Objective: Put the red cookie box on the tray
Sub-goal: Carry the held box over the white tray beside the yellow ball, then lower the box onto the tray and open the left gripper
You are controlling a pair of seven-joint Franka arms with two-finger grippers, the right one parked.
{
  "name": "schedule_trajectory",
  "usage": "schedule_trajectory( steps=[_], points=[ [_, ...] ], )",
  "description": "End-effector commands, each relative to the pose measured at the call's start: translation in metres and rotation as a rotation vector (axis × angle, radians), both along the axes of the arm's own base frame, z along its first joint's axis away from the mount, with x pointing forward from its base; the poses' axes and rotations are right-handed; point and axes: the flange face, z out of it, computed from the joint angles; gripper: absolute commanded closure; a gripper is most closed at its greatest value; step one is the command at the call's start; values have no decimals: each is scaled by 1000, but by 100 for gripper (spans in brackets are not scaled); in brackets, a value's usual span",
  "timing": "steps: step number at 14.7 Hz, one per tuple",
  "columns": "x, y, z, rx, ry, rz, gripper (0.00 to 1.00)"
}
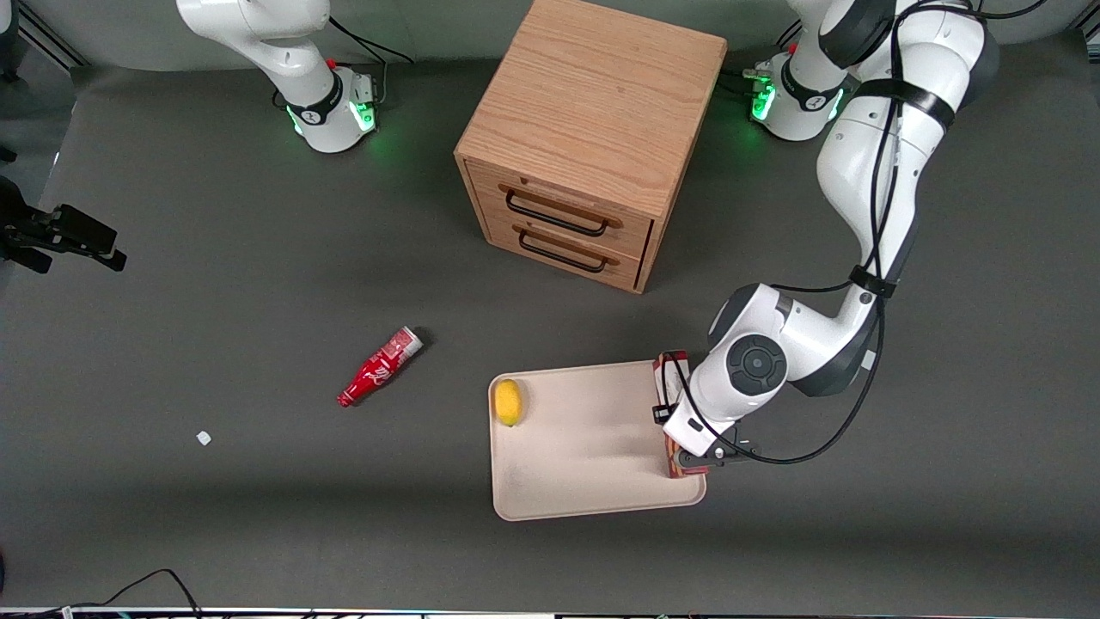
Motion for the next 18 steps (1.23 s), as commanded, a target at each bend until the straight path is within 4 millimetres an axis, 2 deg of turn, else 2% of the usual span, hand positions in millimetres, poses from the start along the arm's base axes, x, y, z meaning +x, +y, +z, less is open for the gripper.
schedule_trajectory(
  steps=[1,4,5,6,9,11,14,18],
  points=[
    [-1,-3,-3,31,-27,19,100],
    [1,-3,-2,26,-38,21,100],
    [1,-3,-2,26,-38,23,65],
    [0,-4,-2,26,-43,25,1],
    [-3,-8,3,31,-58,46,0],
    [-9,1,25,16,-90,47,0],
    [-21,29,75,-10,-129,89,0],
    [-38,82,167,-80,-117,220,0]
  ],
)
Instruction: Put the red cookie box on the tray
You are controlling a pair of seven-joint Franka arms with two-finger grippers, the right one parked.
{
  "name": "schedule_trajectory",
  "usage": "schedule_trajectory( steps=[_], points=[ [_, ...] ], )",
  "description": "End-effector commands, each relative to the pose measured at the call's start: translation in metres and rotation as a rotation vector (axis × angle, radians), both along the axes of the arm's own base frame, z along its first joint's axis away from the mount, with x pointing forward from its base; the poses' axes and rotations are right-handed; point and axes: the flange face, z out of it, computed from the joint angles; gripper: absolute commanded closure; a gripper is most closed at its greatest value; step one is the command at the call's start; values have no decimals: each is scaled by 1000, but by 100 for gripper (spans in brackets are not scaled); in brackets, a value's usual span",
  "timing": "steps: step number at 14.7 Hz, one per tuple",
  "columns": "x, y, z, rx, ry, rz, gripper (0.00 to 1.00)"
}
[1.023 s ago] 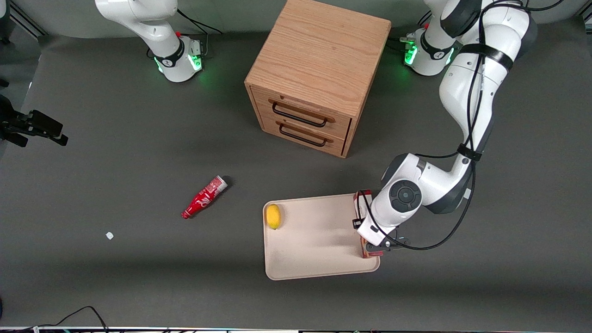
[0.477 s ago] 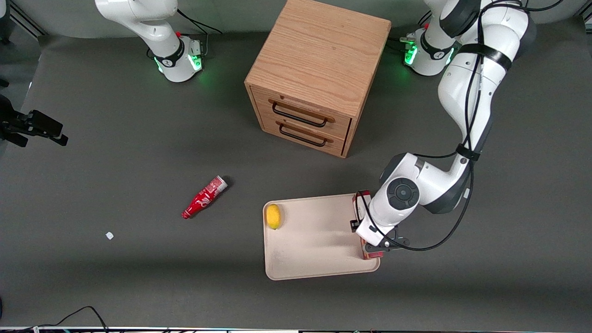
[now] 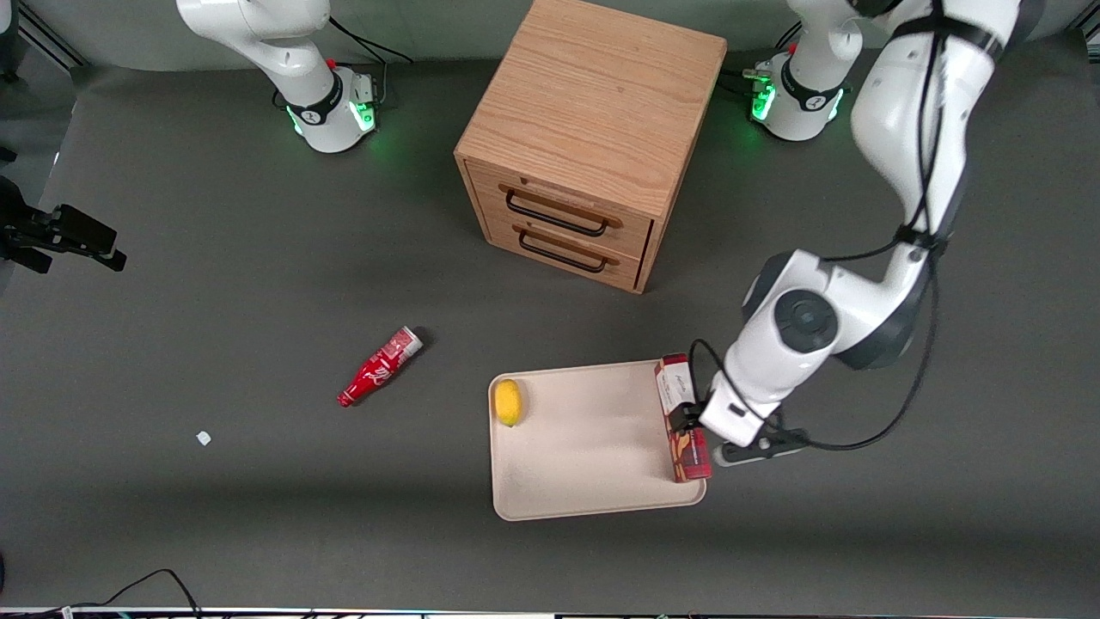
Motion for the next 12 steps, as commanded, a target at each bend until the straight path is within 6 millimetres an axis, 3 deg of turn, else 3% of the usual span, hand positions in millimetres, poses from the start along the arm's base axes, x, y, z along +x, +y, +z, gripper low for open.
schedule_trajectory(
  steps=[1,3,6,8,12],
  points=[
    [-34,50,71,-50,62,91,0],
    [-48,93,117,-39,107,28,0],
    [-74,151,164,39,167,-92,0],
    [-93,181,190,79,197,-161,0],
    [-129,231,224,131,236,-263,0]
  ],
)
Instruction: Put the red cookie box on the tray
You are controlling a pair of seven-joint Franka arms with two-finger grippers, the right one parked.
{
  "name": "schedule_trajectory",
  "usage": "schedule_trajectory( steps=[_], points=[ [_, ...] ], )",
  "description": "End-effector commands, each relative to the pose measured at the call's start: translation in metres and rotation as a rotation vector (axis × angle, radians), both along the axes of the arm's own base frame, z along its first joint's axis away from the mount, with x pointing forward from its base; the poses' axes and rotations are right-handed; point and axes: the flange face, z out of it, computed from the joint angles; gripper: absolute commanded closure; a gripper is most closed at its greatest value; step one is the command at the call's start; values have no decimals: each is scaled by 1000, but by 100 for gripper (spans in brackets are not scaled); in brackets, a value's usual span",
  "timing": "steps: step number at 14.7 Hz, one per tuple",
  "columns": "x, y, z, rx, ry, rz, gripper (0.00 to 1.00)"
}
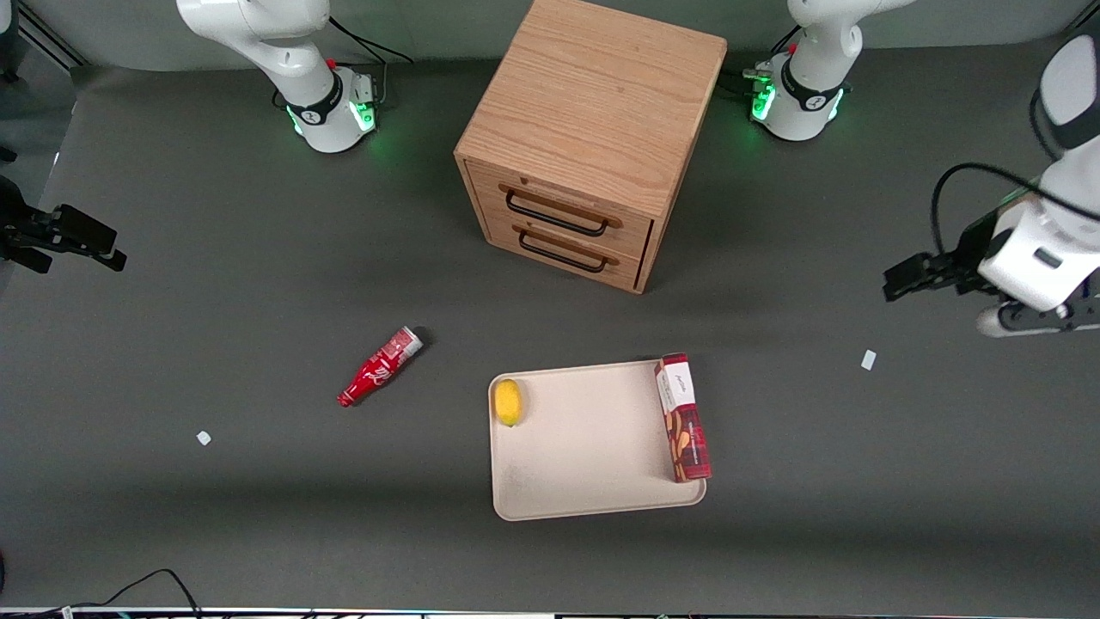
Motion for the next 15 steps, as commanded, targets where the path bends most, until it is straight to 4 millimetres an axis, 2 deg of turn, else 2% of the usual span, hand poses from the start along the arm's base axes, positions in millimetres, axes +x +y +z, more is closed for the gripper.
schedule_trajectory(
  steps=[1,2,5,8,15],
  points=[
    [-39,29,18,30,2,-69,0],
    [-50,36,24,43,-8,-71,0],
    [-69,33,38,60,-6,-78,0],
    [-69,20,42,58,-16,-104,0],
    [-56,19,55,30,-16,-127,0]
  ],
)
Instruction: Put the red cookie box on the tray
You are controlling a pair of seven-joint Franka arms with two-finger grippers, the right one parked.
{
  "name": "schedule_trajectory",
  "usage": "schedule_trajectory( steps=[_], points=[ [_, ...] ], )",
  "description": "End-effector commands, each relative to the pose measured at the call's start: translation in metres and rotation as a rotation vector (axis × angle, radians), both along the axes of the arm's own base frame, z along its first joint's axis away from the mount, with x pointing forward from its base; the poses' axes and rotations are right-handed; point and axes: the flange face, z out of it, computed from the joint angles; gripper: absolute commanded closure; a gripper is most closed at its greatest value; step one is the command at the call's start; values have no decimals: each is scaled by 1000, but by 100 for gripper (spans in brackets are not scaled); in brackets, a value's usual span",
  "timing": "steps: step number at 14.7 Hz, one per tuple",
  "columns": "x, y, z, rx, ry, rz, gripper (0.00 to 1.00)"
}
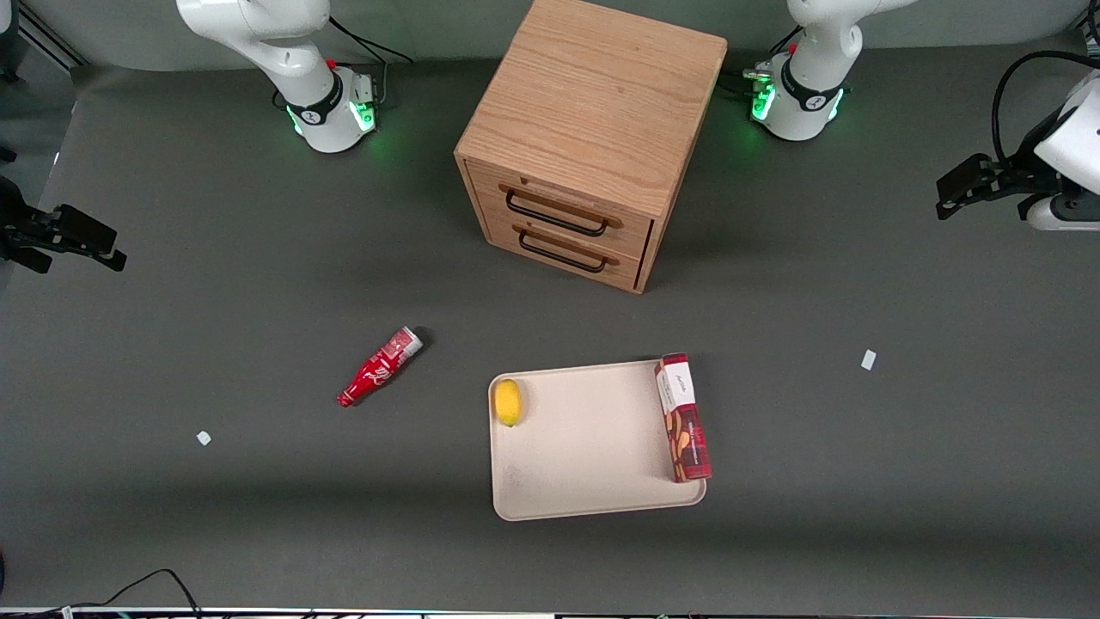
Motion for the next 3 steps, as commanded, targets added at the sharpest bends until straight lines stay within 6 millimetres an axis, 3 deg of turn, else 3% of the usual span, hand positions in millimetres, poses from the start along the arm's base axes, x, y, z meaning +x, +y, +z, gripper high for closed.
schedule_trajectory(
  steps=[1,3],
  points=[
    [6,-1,9,-20,8,-25,0],
    [6,-1,9,-20,8,-26,0]
  ],
)
